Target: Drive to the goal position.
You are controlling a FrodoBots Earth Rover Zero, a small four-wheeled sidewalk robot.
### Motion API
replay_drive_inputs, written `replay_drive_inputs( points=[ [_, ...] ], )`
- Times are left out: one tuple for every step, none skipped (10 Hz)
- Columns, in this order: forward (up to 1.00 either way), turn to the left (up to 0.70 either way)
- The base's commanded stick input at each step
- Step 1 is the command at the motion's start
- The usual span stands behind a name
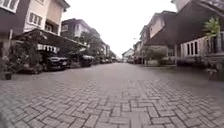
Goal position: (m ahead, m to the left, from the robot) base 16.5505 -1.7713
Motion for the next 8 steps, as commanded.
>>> replay_drive_inputs(
  points=[
    [0.70, 0.00],
    [0.70, 0.00],
    [0.70, 0.00],
    [0.70, 0.00],
    [0.70, 0.00],
    [0.70, 0.00],
    [0.70, 0.00],
    [0.70, 0.00]
  ],
)
